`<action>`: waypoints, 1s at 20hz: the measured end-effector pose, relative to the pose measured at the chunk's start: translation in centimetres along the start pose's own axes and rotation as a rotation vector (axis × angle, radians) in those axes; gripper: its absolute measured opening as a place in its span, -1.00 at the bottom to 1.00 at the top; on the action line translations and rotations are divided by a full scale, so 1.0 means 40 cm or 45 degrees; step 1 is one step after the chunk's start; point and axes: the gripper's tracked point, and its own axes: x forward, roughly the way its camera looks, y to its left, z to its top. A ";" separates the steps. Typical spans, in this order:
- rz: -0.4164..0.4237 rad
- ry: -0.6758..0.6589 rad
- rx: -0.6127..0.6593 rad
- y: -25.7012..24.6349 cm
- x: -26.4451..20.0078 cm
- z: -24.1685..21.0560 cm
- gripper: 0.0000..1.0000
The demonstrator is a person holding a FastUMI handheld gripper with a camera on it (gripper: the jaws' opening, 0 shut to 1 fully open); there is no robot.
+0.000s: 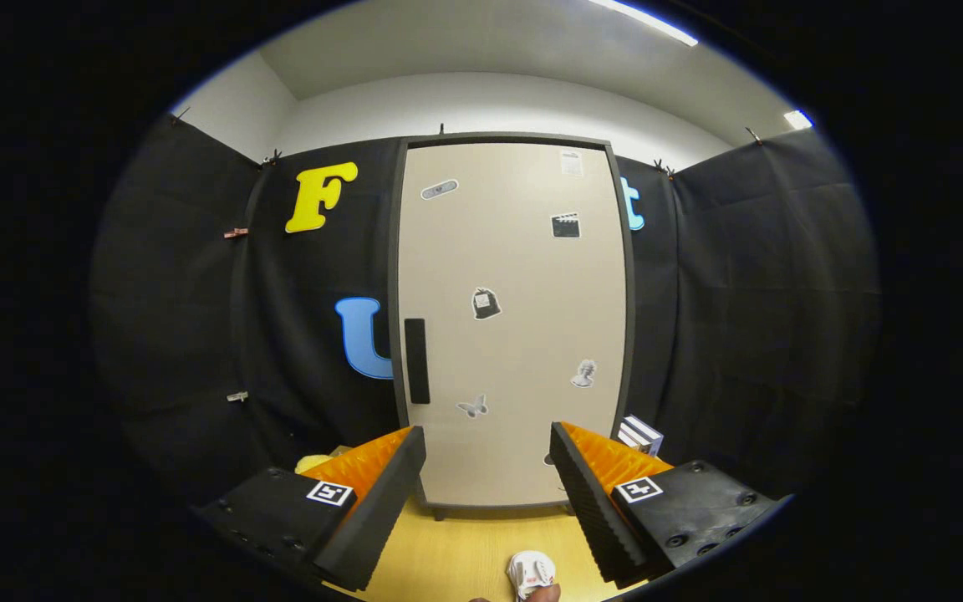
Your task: Open the shoe cabinet door, grab the shoes and put them into the shoe cabinet, then close the shoe cabinet door.
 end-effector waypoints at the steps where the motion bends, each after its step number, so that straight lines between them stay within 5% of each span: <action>1: 0.015 -0.013 -0.002 0.023 0.021 0.013 0.95; 9: 0.080 -0.039 -0.029 0.183 0.204 0.014 0.95; 20: -0.009 0.023 -0.063 0.224 0.497 -0.072 0.93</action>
